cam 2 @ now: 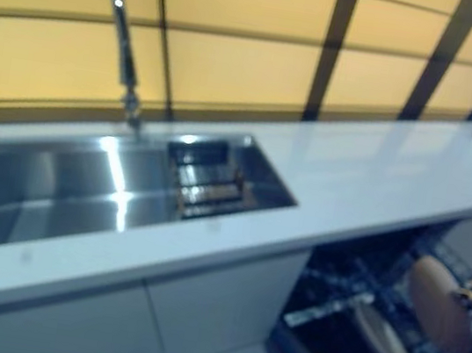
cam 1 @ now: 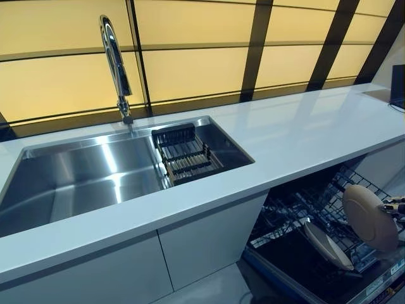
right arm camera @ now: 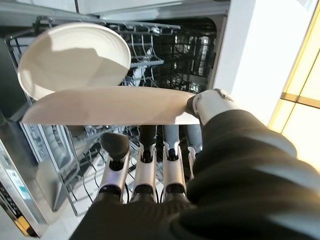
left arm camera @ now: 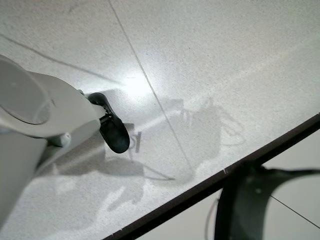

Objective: Take plates into dishwasher

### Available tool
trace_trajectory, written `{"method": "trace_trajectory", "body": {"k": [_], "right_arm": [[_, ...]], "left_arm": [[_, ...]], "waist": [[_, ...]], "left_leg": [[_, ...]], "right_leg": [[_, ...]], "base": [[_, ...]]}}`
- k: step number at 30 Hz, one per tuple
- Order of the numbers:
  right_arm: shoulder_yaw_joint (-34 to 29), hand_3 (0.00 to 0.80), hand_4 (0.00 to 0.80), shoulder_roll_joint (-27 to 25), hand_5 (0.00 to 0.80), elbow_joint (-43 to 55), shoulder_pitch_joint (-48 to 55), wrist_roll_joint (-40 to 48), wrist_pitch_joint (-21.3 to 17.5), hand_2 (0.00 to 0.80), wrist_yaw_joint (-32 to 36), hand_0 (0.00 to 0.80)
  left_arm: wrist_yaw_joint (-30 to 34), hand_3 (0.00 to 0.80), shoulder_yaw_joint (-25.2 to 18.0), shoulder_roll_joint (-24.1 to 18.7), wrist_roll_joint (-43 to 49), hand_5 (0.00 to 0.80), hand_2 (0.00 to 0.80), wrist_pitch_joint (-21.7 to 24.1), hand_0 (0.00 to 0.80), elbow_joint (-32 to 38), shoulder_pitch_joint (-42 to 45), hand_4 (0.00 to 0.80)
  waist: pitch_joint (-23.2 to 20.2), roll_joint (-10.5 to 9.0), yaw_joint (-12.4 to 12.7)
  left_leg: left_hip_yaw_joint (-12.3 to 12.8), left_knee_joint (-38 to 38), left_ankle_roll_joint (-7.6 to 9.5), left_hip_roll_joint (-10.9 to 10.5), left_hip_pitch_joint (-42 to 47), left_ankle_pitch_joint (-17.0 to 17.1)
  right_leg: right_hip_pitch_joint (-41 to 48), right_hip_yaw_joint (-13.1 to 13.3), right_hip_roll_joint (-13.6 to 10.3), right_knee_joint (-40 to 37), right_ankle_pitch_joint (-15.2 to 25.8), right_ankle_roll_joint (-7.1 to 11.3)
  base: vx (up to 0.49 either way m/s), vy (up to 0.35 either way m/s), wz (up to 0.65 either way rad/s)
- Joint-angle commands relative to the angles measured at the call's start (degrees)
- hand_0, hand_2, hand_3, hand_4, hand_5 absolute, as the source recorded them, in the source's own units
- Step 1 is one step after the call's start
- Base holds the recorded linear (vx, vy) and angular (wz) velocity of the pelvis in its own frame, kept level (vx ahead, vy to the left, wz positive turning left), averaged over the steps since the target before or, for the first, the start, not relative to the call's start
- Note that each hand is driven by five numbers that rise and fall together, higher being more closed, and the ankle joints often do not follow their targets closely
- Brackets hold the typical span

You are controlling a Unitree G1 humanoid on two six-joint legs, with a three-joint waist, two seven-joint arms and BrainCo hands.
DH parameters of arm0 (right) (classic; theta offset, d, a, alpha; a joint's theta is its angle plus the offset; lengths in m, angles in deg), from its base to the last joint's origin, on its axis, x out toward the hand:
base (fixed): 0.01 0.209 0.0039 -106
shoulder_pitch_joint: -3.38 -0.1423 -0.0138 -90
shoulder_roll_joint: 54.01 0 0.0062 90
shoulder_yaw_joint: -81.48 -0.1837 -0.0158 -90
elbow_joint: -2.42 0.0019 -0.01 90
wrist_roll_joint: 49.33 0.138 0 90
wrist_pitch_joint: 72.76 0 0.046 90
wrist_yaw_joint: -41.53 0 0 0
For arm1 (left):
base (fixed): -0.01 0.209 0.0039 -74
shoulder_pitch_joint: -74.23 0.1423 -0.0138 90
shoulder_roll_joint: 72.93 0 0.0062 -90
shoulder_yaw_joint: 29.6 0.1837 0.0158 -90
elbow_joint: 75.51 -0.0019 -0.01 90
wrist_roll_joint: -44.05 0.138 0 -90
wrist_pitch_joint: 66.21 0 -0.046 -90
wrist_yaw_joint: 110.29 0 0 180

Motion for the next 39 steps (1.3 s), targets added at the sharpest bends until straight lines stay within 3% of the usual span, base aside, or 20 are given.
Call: {"method": "trace_trajectory", "body": {"k": [1, 10, 27, 39], "right_arm": [[2.53, 0.8, 0.8, 0.22, 0.8, 1.28, -7.44, -1.29, -3.28, 0.8, -0.32, 0.8], [4.86, 0.8, 0.8, 4.03, 0.8, 4.91, -7.57, -3.94, -3.43, 0.8, -1.53, 0.8], [7.26, 0.8, 0.8, 6.97, 0.8, 7.98, -5.71, -19.02, -3.47, 0.8, -3.14, 0.8], [6.01, 0.8, 0.8, 9.81, 0.8, 5.58, -1.79, -20.88, -3.53, 0.8, -4.95, 0.8]], "left_arm": [[0.81, 0.0, 0.06, -2.68, -0.7, 0.0, 0.0, 0.72, 0.0, 0.22, -2.94, 0.0], [0.4, 0.0, 0.01, -2.36, -1.72, 0.0, 0.0, 0.27, 0.0, 1.23, -3.31, 0.0], [-0.22, 0.0, -0.52, -2.01, -3.96, 0.0, 0.0, 0.98, 0.0, 3.27, -3.61, 0.0], [-0.06, 0.0, -0.57, -1.64, -4.18, 0.0, 0.0, 0.59, 0.0, 4.2, -3.71, 0.0]], "waist": [[0.58, -2.94, 2.62], [2.29, -1.45, 2.47], [5.38, 0.57, 2.04], [5.96, 1.1, 1.91]], "left_leg": [[-2.11, -0.12, 0.01, -0.05, 4.08, -6.76], [-2.27, -0.12, -0.41, -0.03, 3.0, -6.14], [-1.88, -0.12, -0.79, -0.32, 1.56, -5.31], [-1.59, -0.12, -0.78, -0.33, 1.57, -5.3]], "right_leg": [[-1.05, -2.78, -2.02, 0.97, 0.41, 3.82], [-1.91, -3.31, -2.33, 1.05, 0.44, 3.72], [-3.6, -3.59, -3.16, 1.78, 0.7, 3.64], [-3.71, -3.55, -3.36, 1.98, 0.61, 3.73]], "base": [[-0.045, -0.02, -0.01], [-0.043, -0.009, 0.03], [-0.014, 0.001, 0.01], [0.0, 0.0, 0.0]]}}
